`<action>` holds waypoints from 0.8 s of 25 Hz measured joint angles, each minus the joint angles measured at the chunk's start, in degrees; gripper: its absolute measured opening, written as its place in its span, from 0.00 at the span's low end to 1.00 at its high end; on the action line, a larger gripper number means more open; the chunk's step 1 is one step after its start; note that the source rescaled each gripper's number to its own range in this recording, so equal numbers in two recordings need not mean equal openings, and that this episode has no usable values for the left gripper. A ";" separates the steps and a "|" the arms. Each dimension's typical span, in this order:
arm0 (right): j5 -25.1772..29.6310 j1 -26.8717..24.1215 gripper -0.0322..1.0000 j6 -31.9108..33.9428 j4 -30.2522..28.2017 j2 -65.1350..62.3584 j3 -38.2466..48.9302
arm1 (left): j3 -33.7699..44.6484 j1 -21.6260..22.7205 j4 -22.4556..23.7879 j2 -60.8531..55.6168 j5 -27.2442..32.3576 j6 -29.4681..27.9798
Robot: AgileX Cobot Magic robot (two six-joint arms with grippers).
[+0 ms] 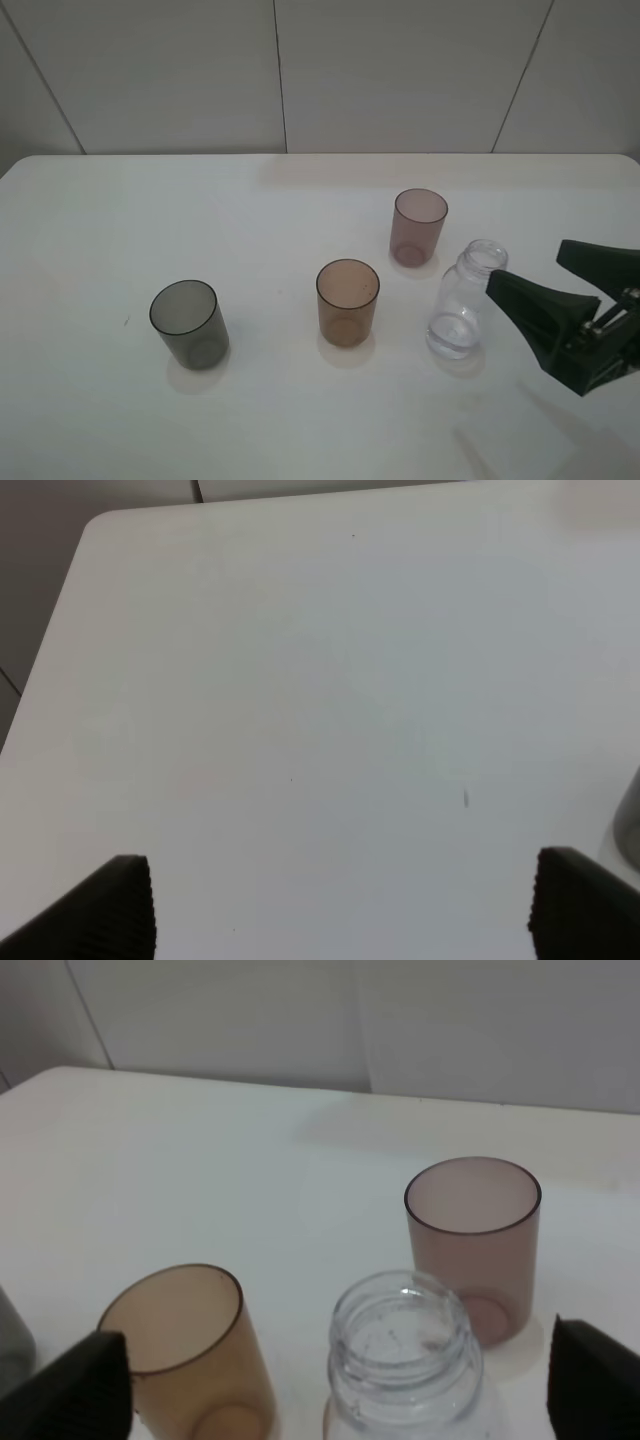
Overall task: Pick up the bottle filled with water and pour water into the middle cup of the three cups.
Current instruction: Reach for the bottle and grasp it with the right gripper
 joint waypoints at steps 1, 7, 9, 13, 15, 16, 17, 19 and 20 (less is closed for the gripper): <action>0.00 0.00 0.71 -0.40 0.14 0.94 0.00 | 0.00 0.00 0.00 0.00 0.00 0.00; -2.40 -0.71 0.71 -0.88 0.41 12.55 0.00 | 0.00 0.00 0.00 0.00 0.00 0.00; -4.70 -0.71 0.71 -0.94 1.36 17.27 0.00 | 0.00 0.00 0.00 0.00 0.00 0.00; -11.19 -0.71 0.71 -0.94 2.79 25.69 -0.05 | 0.00 0.00 0.00 0.00 0.00 0.00; -13.76 -0.71 0.71 -0.94 2.80 29.24 -0.05 | 0.00 0.00 0.00 0.00 0.00 0.00; -14.77 -0.71 0.71 -0.94 2.80 30.68 -0.11 | 0.00 0.00 0.00 0.00 0.00 0.00; -16.09 -0.71 0.71 -0.94 2.80 32.41 -0.11 | 0.00 0.00 0.00 0.00 0.00 0.00; -19.11 -0.63 0.71 -0.73 2.80 35.78 -0.12 | 0.00 0.00 0.00 0.00 0.00 0.00; -20.68 -0.26 0.71 -0.61 2.80 37.10 -0.17 | 0.00 0.00 0.00 0.00 0.00 0.00</action>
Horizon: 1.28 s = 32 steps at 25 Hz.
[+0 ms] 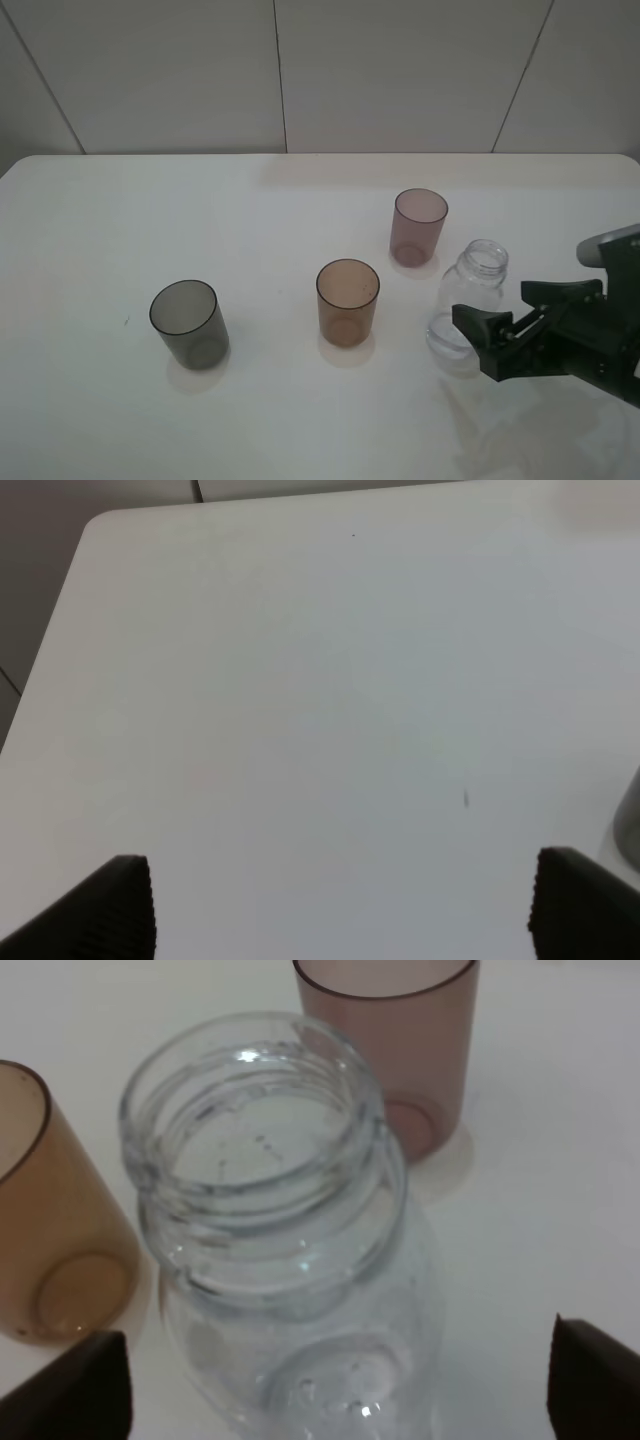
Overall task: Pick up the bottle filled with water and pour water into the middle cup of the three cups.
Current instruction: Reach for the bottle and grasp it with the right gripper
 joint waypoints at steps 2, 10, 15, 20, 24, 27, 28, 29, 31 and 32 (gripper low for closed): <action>-4.24 1.16 0.71 0.25 0.00 2.88 -0.05 | 0.00 0.00 0.00 0.00 0.00 0.00; -15.49 2.17 0.74 1.36 -0.01 12.95 -0.13 | 0.00 0.00 0.00 0.00 0.00 0.00; -24.87 2.17 0.74 3.70 -0.13 19.97 -0.13 | 0.00 0.00 0.00 0.00 0.00 0.00; -33.86 2.17 0.74 5.91 -1.66 28.58 -0.13 | 0.00 0.00 0.00 0.00 0.00 0.00; -34.62 2.17 0.74 6.13 -1.73 34.74 -0.13 | 0.00 0.00 0.00 0.00 0.00 0.00; -34.62 2.17 0.74 6.13 -1.60 37.22 -0.13 | 0.00 0.00 0.00 0.00 0.00 0.00; -34.62 2.17 0.74 6.07 -1.53 37.50 -0.13 | 0.00 0.00 0.00 0.00 0.00 0.00; -34.62 2.17 0.74 6.07 -1.49 37.50 -0.13 | 0.00 0.00 0.00 0.00 0.00 0.00; -34.81 2.17 0.74 6.07 -1.42 37.50 -0.13 | 0.00 0.00 0.00 0.00 0.00 0.00; -34.81 2.17 0.74 6.07 -1.42 37.50 -0.13 | 0.00 0.00 0.00 0.00 0.00 0.00</action>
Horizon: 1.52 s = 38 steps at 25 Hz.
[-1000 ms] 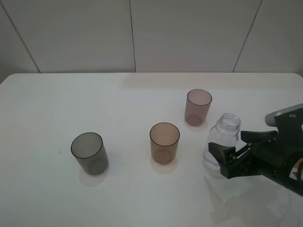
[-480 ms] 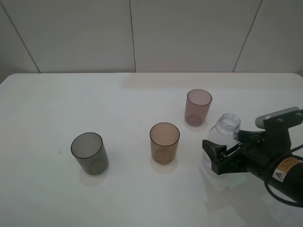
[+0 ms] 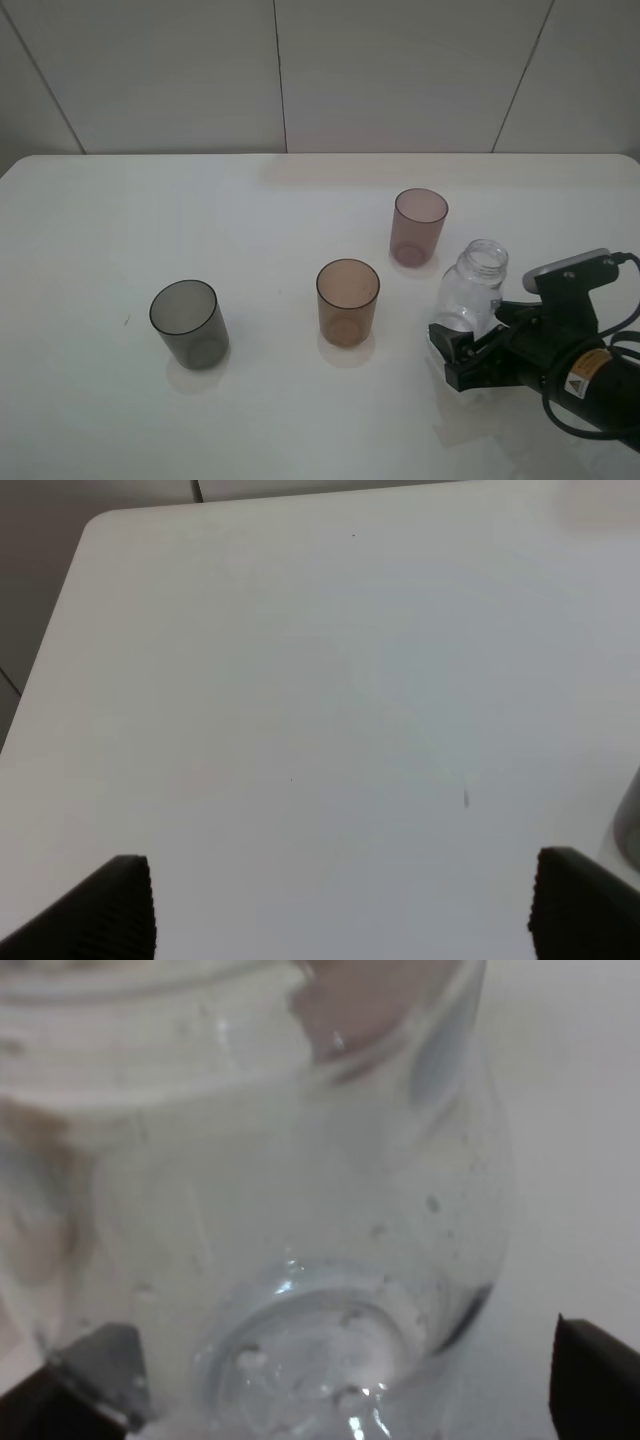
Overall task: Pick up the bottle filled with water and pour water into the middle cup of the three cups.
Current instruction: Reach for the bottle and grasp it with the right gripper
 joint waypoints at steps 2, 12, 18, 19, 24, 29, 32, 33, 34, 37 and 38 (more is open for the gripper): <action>0.00 0.00 0.74 0.00 0.05 0.00 0.00 | 0.00 0.00 0.00 0.00 0.00 0.00; -0.11 0.00 0.74 0.00 1.26 0.00 -1.13 | 0.00 0.00 0.00 0.00 0.00 0.00; -0.28 0.00 0.74 0.00 1.30 0.06 -2.56 | 0.00 0.00 0.00 0.00 0.00 0.00; -0.28 0.00 0.74 0.00 1.51 0.06 -2.68 | 0.00 0.00 0.00 0.00 0.00 0.00; -0.28 0.00 0.74 -0.92 2.75 0.06 -2.88 | 0.00 0.00 0.00 0.00 0.00 0.00; -0.28 0.00 0.74 -1.12 2.99 0.06 -3.84 | 0.00 0.00 0.00 0.00 0.00 0.00; -0.28 0.00 0.74 -1.12 3.00 0.06 -4.14 | 0.00 0.00 0.00 0.00 0.00 0.00; -0.28 0.00 0.71 -1.12 3.00 0.06 -4.14 | 0.00 0.00 0.00 0.00 0.00 0.00; -0.28 0.00 0.65 -1.12 3.00 0.06 -4.14 | 0.00 0.00 0.00 0.00 0.00 0.00; -0.28 0.00 0.19 -1.12 3.00 0.06 -4.14 | 0.00 0.00 0.00 0.00 0.00 0.00; -0.28 0.00 0.03 -1.12 3.00 0.06 -4.14 | 0.00 0.00 0.00 0.00 0.00 0.00</action>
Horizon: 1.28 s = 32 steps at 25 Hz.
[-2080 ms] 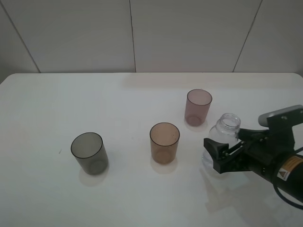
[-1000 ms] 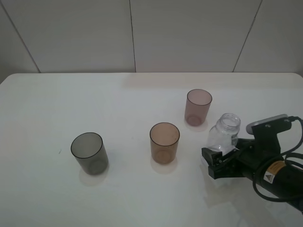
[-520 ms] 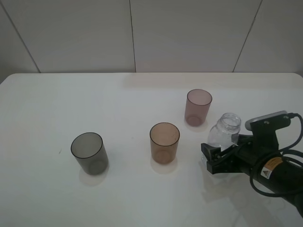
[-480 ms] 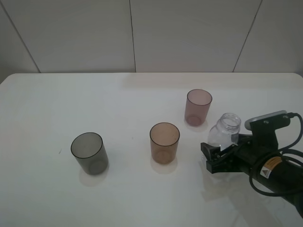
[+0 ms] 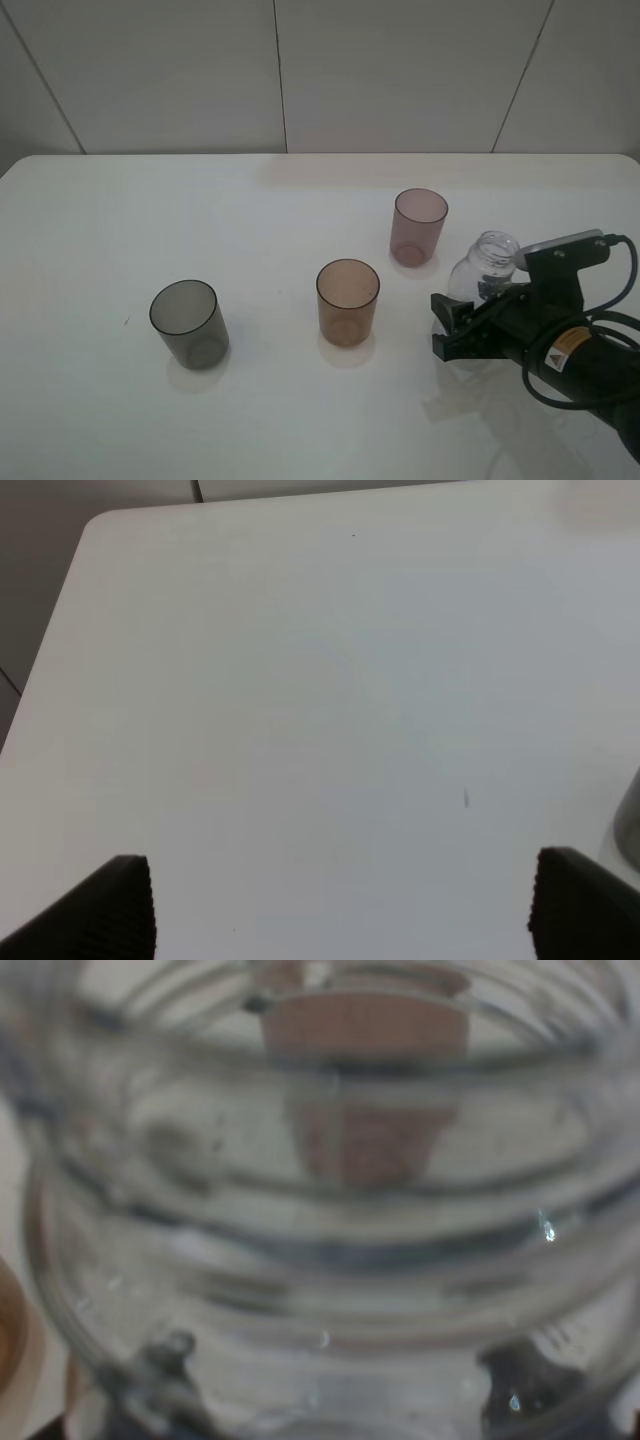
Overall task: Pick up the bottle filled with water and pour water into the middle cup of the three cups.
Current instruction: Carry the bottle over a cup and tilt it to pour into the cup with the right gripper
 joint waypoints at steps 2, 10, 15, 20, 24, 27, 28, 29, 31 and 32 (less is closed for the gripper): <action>0.00 0.00 0.05 0.00 0.05 0.00 0.00 | 0.00 0.00 0.00 0.00 0.00 0.00; 0.00 0.00 0.05 -0.13 0.05 0.00 0.00 | 0.00 0.00 0.00 0.00 0.00 0.00; 0.15 0.00 0.05 -0.13 2.20 -0.21 0.00 | 0.00 0.00 0.00 0.00 0.00 0.00; 0.97 0.00 0.05 -0.13 4.61 -5.60 0.00 | 0.00 0.00 0.00 0.00 0.00 0.00; 1.37 0.00 0.05 -0.13 5.41 -11.79 0.00 | 0.00 0.00 0.00 0.00 0.00 0.00; 4.76 0.00 0.05 -0.19 6.33 -16.49 0.00 | 0.00 0.00 0.00 0.00 0.00 0.00; 5.98 0.00 0.05 -0.42 6.54 -18.14 0.00 | 0.00 0.00 0.00 0.00 0.00 0.00; 7.91 0.00 0.05 -0.88 6.95 -19.81 0.00 | 0.00 0.00 0.00 0.00 0.00 0.00; 12.68 0.00 0.05 -2.45 8.04 -22.98 -0.75 | 0.00 0.00 0.00 0.00 0.00 0.00; 16.03 0.00 0.05 -3.76 8.44 -24.75 -1.62 | 0.00 0.00 0.00 0.00 0.00 0.00</action>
